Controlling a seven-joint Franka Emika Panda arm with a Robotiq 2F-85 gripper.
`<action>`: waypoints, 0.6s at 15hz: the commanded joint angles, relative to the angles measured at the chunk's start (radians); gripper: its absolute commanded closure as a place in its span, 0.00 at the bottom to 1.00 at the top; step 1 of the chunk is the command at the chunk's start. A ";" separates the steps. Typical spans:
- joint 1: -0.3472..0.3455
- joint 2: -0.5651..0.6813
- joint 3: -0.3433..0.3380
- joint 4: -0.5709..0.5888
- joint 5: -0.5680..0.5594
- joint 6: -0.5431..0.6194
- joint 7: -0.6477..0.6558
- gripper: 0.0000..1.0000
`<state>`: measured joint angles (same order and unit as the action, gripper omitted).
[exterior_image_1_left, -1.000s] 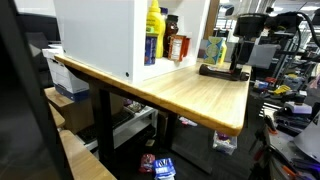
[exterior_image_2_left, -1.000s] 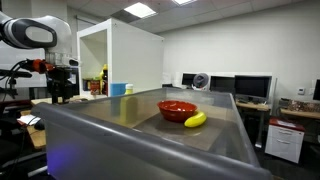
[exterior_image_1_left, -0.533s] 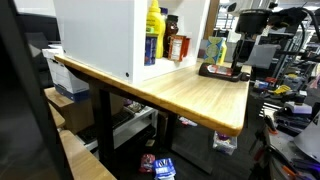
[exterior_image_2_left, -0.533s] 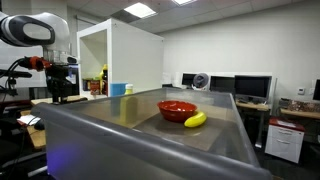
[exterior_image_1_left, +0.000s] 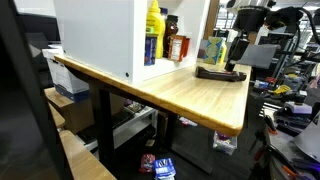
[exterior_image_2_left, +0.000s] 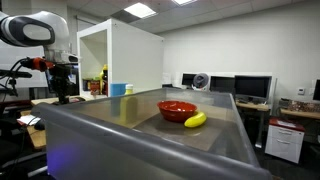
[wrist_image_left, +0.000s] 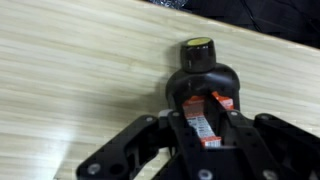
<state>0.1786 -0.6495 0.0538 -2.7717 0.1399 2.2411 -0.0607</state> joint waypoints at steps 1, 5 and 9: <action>0.042 0.055 -0.031 -0.041 0.064 0.119 -0.069 0.99; 0.078 0.114 -0.045 -0.015 0.113 0.197 -0.089 1.00; 0.114 0.130 -0.058 -0.028 0.153 0.268 -0.112 1.00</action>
<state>0.2561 -0.5789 0.0105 -2.7696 0.2376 2.4267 -0.1138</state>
